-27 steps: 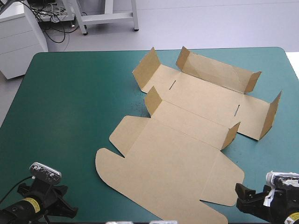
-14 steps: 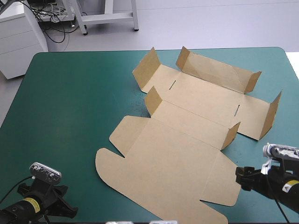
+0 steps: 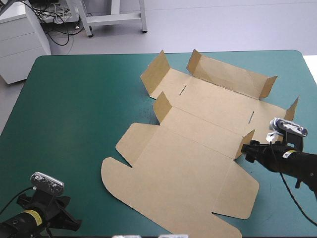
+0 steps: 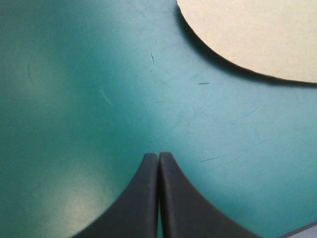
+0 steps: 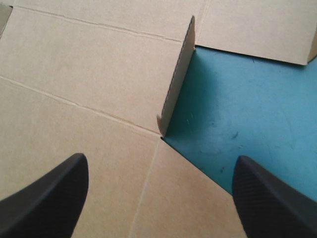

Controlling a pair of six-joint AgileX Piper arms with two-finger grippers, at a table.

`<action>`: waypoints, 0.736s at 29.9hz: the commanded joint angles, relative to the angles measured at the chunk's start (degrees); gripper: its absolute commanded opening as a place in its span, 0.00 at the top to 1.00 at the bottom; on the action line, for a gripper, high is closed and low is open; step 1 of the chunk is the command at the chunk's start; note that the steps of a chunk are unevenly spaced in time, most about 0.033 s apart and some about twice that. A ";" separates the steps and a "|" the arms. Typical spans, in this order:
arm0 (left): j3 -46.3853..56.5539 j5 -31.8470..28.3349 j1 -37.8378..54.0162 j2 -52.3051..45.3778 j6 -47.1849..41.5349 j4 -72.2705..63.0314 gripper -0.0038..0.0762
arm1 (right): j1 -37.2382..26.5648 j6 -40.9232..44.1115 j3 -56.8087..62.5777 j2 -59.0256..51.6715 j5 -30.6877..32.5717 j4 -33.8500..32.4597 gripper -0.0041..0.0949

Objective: Fold the box

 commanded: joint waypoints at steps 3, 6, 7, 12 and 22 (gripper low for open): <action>-1.36 -2.37 -0.02 0.95 -0.56 0.36 0.99 | 0.16 -0.61 -1.85 6.54 -8.66 3.85 0.22; -1.36 -2.37 -0.02 0.95 -0.56 0.36 0.99 | 0.16 -0.61 -1.93 9.93 -12.32 3.99 0.22; -1.36 -2.37 -0.02 0.95 -0.56 0.36 0.99 | 0.16 -0.61 -1.93 10.89 -13.18 4.14 0.22; -1.36 -2.37 -0.02 0.95 -0.56 0.36 0.99 | 0.16 -1.13 -1.93 16.62 -17.58 7.09 0.22; -1.36 -2.37 -0.02 0.95 -0.56 0.36 0.99 | 0.16 -1.41 -1.93 22.91 -22.18 8.14 0.41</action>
